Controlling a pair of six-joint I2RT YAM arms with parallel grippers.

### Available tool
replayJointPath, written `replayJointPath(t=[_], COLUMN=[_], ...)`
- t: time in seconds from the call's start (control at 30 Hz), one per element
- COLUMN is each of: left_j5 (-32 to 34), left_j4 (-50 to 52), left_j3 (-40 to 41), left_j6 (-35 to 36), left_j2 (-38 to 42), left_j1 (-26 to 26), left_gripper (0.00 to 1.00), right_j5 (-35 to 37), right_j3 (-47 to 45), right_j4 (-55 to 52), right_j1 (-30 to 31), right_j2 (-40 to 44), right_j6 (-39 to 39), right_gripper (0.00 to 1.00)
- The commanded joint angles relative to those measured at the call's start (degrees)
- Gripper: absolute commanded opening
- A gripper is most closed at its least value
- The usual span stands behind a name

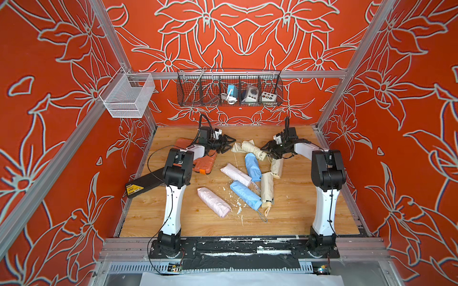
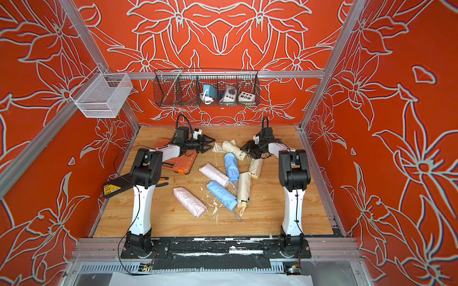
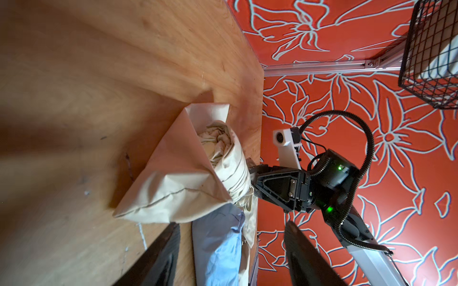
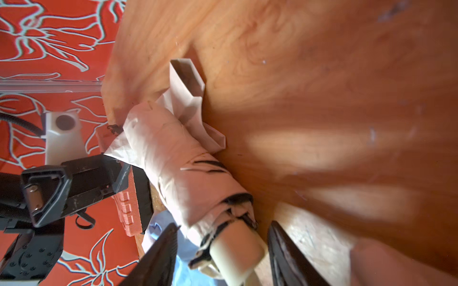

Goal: Take umbrellas out of sleeves
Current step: Place the umbrella in the umbrella sleeve.

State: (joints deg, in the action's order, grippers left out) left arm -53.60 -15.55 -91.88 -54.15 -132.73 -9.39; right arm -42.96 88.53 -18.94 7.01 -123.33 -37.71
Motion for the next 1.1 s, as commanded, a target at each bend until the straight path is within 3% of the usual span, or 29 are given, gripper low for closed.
replayJointPath(t=[0.0, 0.2, 0.3, 0.43, 0.53, 0.67, 0.8, 0.93, 1.07], left_j5=[-0.8, -2.8, -3.2, -3.0, -1.0, 4.6, 9.6, 11.3, 11.1], left_j4=[0.4, -6.5, -3.6, 6.3, 16.1, 28.8, 32.7, 27.1, 24.2], left_j3=[0.6, 2.7, 2.7, 3.3, 4.4, 7.0, 14.5, 28.2, 36.0], left_j6=[1.5, -2.6, 0.0, 8.8, 17.4, 29.1, 33.0, 29.3, 28.7], left_j2=[4.2, 7.3, 9.9, 14.9, 19.8, 26.8, 33.8, 42.5, 47.8], left_j1=[-0.3, -0.5, -0.9, -1.3, -2.1, -4.8, -7.9, -10.3, -10.9], left_gripper=[0.69, 0.73, 0.74, 0.74, 0.74, 0.75, 0.77, 0.77, 0.77], right_j5=[3.2, 8.6, 13.4, 20.3, 24.8, 27.4, 27.7, 27.3, 28.2], right_j3=[1.9, 2.4, 2.7, 4.0, 2.9, -3.5, -10.6, -15.5, -16.0], right_j4=[-4.0, -10.4, -16.2, -28.6, -36.8, -41.5, -42.9, -40.2, -38.1], right_j1=[0.2, 0.4, 0.5, 0.6, 0.7, 0.7, 0.9, 1.2, 2.4], right_j2=[6.4, 14.3, 19.0, 24.3, 28.3, 35.0, 40.1, 41.9, 40.2], right_j6=[3.1, 7.3, 10.2, 15.0, 18.3, 19.4, 18.0, 16.6, 15.9], right_gripper=[0.62, 0.69, 0.7, 0.71, 0.9, 0.97, 0.98, 0.99, 0.98])
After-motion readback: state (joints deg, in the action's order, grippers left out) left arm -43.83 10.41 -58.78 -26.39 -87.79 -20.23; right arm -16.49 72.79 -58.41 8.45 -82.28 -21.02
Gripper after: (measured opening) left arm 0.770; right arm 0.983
